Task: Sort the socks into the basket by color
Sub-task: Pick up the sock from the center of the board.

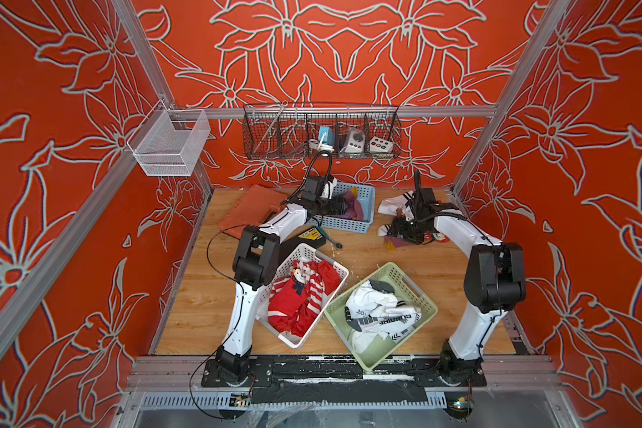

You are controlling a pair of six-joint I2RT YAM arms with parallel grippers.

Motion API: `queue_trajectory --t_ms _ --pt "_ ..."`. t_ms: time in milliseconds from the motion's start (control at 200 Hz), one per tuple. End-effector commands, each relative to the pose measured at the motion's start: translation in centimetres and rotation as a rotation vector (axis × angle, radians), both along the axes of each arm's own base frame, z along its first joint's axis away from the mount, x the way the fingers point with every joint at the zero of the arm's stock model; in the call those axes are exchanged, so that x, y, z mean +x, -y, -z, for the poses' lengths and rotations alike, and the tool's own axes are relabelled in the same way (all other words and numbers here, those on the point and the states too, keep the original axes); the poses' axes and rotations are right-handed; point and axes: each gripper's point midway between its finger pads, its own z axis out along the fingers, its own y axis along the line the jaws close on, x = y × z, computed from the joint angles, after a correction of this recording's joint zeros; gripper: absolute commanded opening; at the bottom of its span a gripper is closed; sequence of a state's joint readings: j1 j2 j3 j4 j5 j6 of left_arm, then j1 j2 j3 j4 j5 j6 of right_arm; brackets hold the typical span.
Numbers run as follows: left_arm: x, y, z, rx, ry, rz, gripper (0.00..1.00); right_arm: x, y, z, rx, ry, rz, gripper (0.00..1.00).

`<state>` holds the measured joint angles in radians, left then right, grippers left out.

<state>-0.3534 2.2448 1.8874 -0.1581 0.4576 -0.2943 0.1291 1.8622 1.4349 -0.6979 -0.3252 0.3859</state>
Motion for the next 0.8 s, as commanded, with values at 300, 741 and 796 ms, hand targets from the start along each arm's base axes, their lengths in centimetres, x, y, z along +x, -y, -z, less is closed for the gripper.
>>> queue_trajectory --t_ms 300,741,796 --pt "-7.4 -1.5 -7.3 -0.095 0.017 0.073 0.74 2.9 0.6 4.7 -0.261 -0.043 -0.035 0.83" --pt "-11.4 -3.0 -9.0 -0.103 0.029 0.071 0.74 -0.8 1.8 7.6 -0.349 -0.144 -0.030 0.00" --pt "-11.6 -2.9 -9.7 -0.109 0.046 0.077 0.74 -0.7 1.6 5.6 -0.329 -0.102 -0.036 0.00"
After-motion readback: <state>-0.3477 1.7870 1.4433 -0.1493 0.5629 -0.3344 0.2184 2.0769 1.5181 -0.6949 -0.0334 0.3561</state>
